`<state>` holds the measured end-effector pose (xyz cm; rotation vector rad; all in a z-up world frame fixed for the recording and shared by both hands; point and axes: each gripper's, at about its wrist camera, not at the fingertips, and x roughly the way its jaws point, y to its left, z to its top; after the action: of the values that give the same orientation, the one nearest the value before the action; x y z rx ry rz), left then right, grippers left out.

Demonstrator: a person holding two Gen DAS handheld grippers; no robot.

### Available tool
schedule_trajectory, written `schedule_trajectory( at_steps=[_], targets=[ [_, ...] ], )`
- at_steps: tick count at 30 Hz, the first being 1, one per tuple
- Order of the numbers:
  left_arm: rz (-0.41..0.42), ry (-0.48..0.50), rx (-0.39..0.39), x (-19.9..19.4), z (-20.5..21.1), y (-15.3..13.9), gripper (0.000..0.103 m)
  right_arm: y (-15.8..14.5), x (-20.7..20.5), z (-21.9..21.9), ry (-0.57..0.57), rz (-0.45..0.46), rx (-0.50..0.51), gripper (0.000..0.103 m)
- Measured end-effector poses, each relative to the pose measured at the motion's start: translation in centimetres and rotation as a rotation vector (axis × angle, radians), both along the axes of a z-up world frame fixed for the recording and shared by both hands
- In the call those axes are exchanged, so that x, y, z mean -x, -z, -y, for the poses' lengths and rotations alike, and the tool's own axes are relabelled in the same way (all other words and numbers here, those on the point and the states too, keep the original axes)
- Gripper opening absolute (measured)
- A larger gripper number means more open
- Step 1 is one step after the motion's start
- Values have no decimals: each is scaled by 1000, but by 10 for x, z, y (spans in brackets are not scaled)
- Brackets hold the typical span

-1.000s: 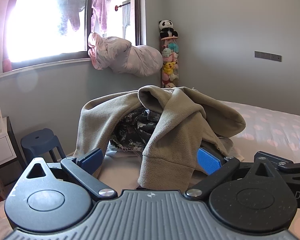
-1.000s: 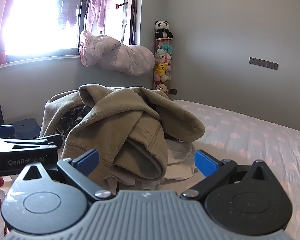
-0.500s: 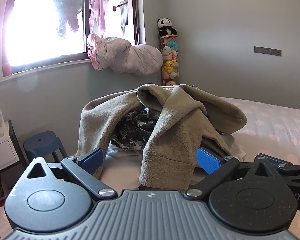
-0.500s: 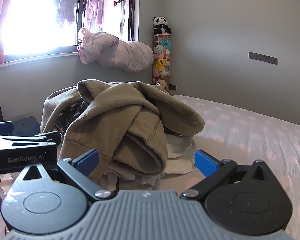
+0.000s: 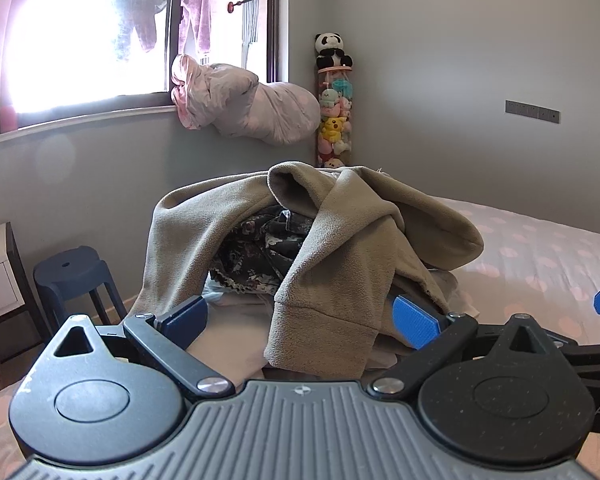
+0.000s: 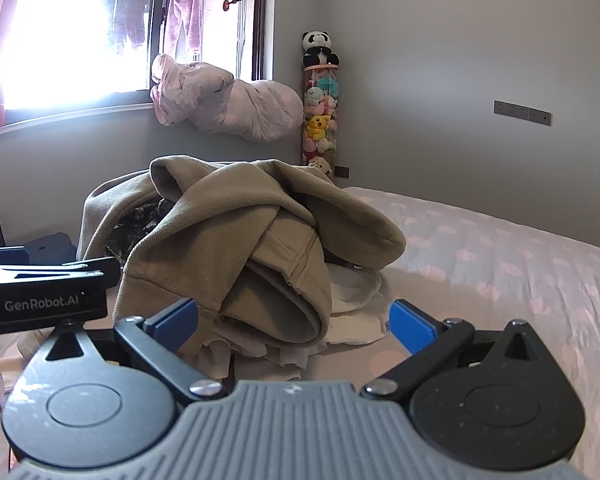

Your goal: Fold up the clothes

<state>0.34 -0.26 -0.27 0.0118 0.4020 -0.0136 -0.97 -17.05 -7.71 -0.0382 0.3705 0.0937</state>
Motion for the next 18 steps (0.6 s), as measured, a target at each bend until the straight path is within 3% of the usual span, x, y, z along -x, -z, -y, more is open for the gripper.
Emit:
schedule_trajectory(
  at_steps=[18],
  targets=[
    [-10,1,-34,1,5,3,101,0,-2,5,29,-20,-3,102]
  ],
)
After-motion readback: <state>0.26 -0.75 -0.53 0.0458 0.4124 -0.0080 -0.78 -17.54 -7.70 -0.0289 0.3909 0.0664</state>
